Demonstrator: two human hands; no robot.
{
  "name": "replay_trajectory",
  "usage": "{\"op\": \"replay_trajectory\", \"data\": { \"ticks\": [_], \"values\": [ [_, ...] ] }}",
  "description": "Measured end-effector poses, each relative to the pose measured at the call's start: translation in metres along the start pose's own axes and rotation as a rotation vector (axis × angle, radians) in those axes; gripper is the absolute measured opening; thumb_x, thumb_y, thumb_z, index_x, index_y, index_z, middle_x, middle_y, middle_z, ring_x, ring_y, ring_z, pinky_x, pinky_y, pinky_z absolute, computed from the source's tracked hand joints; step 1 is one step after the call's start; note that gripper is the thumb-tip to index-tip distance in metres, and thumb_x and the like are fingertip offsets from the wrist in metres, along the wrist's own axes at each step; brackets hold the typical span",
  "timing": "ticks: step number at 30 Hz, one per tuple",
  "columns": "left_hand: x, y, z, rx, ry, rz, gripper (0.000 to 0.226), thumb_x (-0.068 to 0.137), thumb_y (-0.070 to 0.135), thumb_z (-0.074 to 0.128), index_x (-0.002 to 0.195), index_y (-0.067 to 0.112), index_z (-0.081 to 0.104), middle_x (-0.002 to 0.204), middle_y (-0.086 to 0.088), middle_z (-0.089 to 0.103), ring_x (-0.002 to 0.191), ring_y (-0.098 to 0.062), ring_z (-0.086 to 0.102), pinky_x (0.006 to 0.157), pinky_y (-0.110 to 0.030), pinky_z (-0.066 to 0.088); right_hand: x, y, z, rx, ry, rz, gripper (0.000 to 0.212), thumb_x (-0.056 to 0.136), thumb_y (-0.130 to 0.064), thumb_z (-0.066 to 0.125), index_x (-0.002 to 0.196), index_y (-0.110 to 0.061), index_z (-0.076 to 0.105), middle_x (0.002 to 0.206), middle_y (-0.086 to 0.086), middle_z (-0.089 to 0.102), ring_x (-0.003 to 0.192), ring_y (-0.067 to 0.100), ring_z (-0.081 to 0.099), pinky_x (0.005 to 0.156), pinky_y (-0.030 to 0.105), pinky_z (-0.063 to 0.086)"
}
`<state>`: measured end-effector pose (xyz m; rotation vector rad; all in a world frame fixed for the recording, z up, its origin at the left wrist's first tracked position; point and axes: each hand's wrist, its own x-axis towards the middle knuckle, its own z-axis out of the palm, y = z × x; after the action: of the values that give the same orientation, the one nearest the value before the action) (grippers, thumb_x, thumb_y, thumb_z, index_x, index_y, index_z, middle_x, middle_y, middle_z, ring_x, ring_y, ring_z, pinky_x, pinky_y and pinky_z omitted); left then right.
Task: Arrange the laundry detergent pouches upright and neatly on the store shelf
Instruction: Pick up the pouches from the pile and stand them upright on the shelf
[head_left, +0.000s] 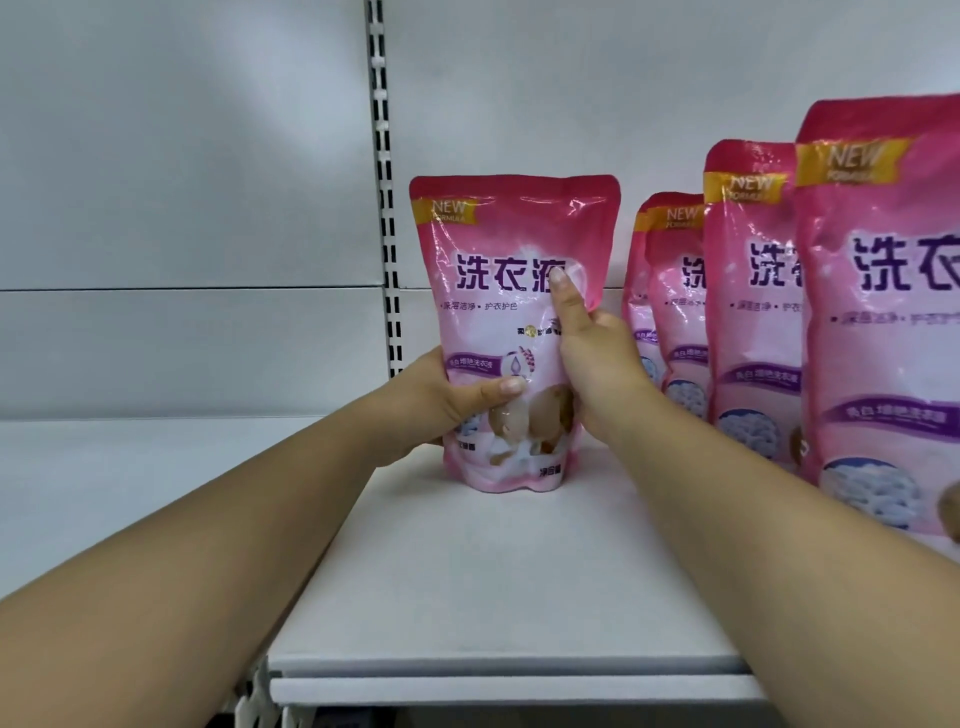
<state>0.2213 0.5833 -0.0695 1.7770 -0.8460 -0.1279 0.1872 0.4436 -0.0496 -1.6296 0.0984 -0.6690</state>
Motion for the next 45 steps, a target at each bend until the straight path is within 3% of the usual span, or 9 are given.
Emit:
{"op": "replay_trajectory", "data": {
  "ticks": [5,10,20,24,28,32,35,39,45],
  "values": [
    [0.004,-0.006,-0.004,-0.082,0.012,0.011,0.019,0.078,0.025,0.067,0.097,0.023,0.064,0.075,0.007,0.072,0.069,-0.009,0.069,0.056,-0.021,0.052,-0.002,-0.003,0.001,-0.007,-0.079,0.036,0.047,0.085,-0.062,0.042,0.095,-0.018,0.055,0.092,0.002,0.060,0.096,0.023,0.057,0.094,0.033,0.043],
    [0.007,-0.010,-0.001,-0.142,0.043,0.078,0.040,0.069,0.027,0.069,0.108,0.017,0.064,0.100,-0.007,0.072,0.092,-0.023,0.068,0.080,-0.033,0.054,-0.001,-0.001,-0.001,-0.035,-0.131,0.036,0.060,0.087,-0.058,0.043,0.129,-0.015,0.047,0.095,-0.004,0.047,0.098,0.017,0.045,0.084,0.028,0.033],
    [0.012,-0.013,-0.002,-0.119,0.064,0.124,0.045,0.071,0.025,0.071,0.114,0.017,0.061,0.104,-0.005,0.071,0.098,-0.021,0.067,0.083,-0.025,0.054,-0.006,0.000,0.005,-0.086,-0.074,0.018,0.048,0.088,-0.052,0.050,0.121,-0.018,0.052,0.091,-0.006,0.052,0.091,0.014,0.049,0.081,0.026,0.035],
    [0.007,-0.003,0.001,0.196,0.162,0.068,0.036,0.078,0.038,0.067,0.104,0.014,0.061,0.089,-0.004,0.067,0.086,-0.023,0.062,0.065,-0.018,0.050,-0.014,-0.004,0.008,-0.192,-0.018,0.088,0.060,0.089,-0.054,0.046,0.127,-0.007,0.049,0.120,0.010,0.057,0.113,0.028,0.051,0.086,0.031,0.036],
    [-0.025,0.025,-0.001,0.598,0.069,-0.256,0.058,0.082,0.052,0.058,0.124,0.013,0.049,0.108,-0.003,0.056,0.098,-0.021,0.051,0.077,-0.025,0.039,-0.037,-0.019,-0.001,-0.323,-0.005,0.107,0.051,0.096,-0.044,0.038,0.129,-0.006,0.047,0.119,0.011,0.056,0.103,0.029,0.054,0.078,0.030,0.036],
    [-0.066,0.048,-0.007,1.087,0.153,-0.011,0.056,0.087,0.048,0.055,0.134,0.018,0.045,0.130,-0.003,0.054,0.112,-0.021,0.052,0.087,-0.027,0.040,-0.087,-0.036,-0.024,-0.405,-0.063,-0.201,0.038,0.098,-0.030,0.042,0.130,-0.013,0.048,0.130,0.003,0.053,0.114,0.013,0.049,0.087,0.024,0.036],
    [-0.098,0.041,-0.004,1.342,0.212,0.247,0.045,0.091,0.050,0.042,0.124,0.022,0.054,0.121,0.002,0.059,0.111,-0.018,0.052,0.091,-0.033,0.046,-0.129,-0.034,-0.051,-0.734,-0.198,-0.421,0.043,0.096,-0.029,0.045,0.138,-0.021,0.039,0.141,-0.006,0.041,0.116,0.001,0.036,0.093,0.014,0.024],
    [-0.124,0.031,0.015,1.236,0.343,0.506,0.052,0.082,0.052,0.035,0.079,0.016,0.072,0.075,0.000,0.071,0.070,-0.024,0.066,0.056,-0.033,0.053,-0.164,-0.024,-0.082,-1.238,-0.248,-0.597,0.055,0.093,-0.048,0.043,0.142,-0.025,0.033,0.148,-0.010,0.031,0.135,0.008,0.026,0.105,0.017,0.016],
    [-0.148,0.032,0.075,1.130,0.309,0.708,0.043,0.080,0.043,0.043,0.069,0.013,0.072,0.063,-0.003,0.068,0.061,-0.025,0.064,0.051,-0.030,0.052,-0.198,-0.019,-0.128,-1.311,-0.332,-0.562,0.071,0.077,-0.062,0.031,0.121,-0.014,0.059,0.121,0.005,0.062,0.112,0.024,0.056,0.094,0.034,0.042]
  ]
}}
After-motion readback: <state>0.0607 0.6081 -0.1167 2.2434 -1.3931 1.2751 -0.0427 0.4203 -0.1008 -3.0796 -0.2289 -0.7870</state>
